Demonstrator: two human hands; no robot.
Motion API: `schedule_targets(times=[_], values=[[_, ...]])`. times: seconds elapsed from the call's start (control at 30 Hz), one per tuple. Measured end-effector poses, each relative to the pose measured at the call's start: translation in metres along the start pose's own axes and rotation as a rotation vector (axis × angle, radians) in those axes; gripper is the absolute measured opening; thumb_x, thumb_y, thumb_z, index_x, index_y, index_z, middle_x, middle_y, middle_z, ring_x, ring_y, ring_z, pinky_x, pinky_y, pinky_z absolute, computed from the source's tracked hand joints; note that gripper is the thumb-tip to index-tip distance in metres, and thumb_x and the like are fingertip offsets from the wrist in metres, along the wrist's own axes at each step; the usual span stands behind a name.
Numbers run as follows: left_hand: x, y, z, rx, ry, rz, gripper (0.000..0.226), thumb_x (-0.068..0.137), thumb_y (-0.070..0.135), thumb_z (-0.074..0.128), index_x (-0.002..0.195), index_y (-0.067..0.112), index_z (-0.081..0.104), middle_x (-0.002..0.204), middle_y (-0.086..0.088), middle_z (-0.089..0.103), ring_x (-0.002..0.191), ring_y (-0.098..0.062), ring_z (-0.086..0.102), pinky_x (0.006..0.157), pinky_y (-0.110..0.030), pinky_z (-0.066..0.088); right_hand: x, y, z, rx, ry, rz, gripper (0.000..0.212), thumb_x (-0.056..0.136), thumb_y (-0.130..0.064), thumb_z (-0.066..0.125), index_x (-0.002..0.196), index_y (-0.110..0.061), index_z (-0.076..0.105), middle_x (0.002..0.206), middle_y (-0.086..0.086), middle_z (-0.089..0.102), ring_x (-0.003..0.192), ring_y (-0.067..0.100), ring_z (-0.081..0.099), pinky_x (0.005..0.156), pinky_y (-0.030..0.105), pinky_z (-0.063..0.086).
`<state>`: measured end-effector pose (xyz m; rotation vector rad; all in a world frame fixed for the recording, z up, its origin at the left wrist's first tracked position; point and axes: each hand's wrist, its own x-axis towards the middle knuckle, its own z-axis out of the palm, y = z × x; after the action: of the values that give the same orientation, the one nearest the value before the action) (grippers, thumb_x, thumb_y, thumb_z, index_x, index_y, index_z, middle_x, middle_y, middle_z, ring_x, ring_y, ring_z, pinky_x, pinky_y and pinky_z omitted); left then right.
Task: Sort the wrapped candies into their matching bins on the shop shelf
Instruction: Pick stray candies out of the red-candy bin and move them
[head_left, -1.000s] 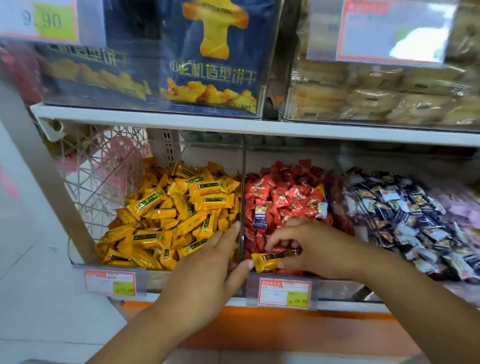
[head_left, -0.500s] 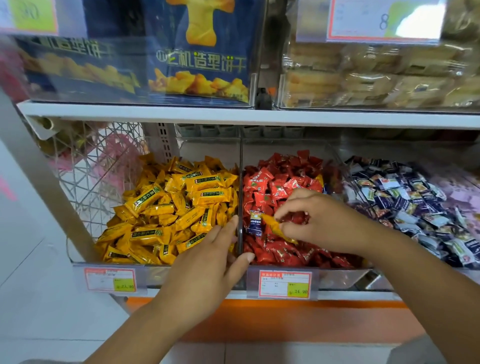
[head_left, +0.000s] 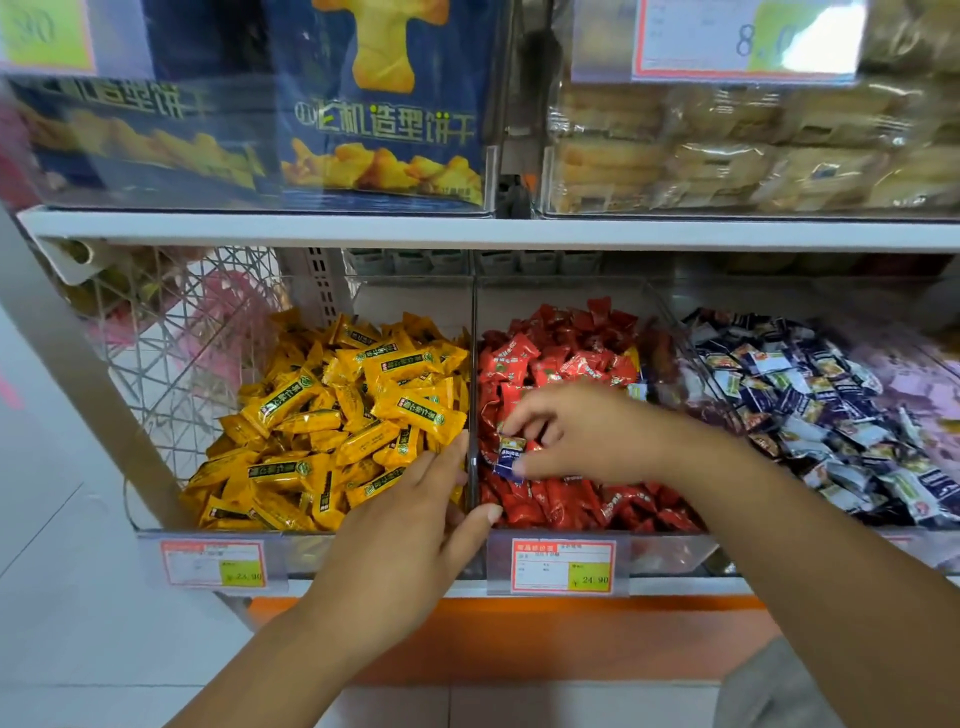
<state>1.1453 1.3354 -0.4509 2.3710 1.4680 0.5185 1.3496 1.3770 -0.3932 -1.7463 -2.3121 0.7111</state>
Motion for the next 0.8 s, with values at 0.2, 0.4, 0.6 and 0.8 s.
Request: schedule_targets(times=[0.2, 0.4, 0.6, 0.8], values=[[0.002, -0.002, 0.001, -0.019, 0.012, 0.017, 0.065, 0.089, 0.063, 0.031, 0.149, 0.043, 0.015, 0.119, 0.026, 0.042, 0.098, 0.005, 0.053, 0.067, -0.02, 0.042, 0.001, 0.007, 0.024, 0.041, 0.19, -0.077, 0.009, 0.09, -0.03, 0.064, 0.096, -0.026, 0.069, 0.093, -0.012, 0.055, 0.085, 0.004, 0.055, 0.08, 0.027, 0.049], [0.002, -0.002, 0.002, -0.036, 0.017, 0.026, 0.07, 0.087, 0.064, 0.028, 0.151, 0.044, 0.008, 0.116, 0.024, 0.043, 0.094, 0.004, 0.055, 0.064, -0.017, 0.043, -0.021, 0.038, -0.009, 0.196, 0.149, 0.113, 0.004, 0.089, -0.028, 0.067, 0.091, -0.028, 0.07, 0.087, -0.013, 0.066, 0.08, 0.001, 0.061, 0.07, 0.017, 0.048], [0.002, -0.002, 0.003, -0.049, 0.012, 0.03, 0.074, 0.081, 0.071, 0.022, 0.149, 0.044, 0.013, 0.118, 0.026, 0.043, 0.093, 0.004, 0.056, 0.063, -0.016, 0.043, -0.017, 0.039, 0.017, -0.078, 0.004, 0.145, 0.037, 0.088, -0.017, 0.067, 0.123, -0.028, 0.061, 0.117, -0.008, 0.057, 0.107, 0.009, 0.055, 0.082, 0.02, 0.042], [0.001, -0.001, 0.001, -0.03, 0.002, 0.025, 0.082, 0.074, 0.073, 0.014, 0.15, 0.044, 0.009, 0.109, 0.025, 0.043, 0.087, 0.003, 0.054, 0.058, -0.015, 0.039, -0.025, 0.037, -0.001, 0.202, 0.162, 0.11, 0.011, 0.086, -0.02, 0.069, 0.09, -0.026, 0.06, 0.083, -0.016, 0.055, 0.067, -0.001, 0.052, 0.059, 0.018, 0.042]])
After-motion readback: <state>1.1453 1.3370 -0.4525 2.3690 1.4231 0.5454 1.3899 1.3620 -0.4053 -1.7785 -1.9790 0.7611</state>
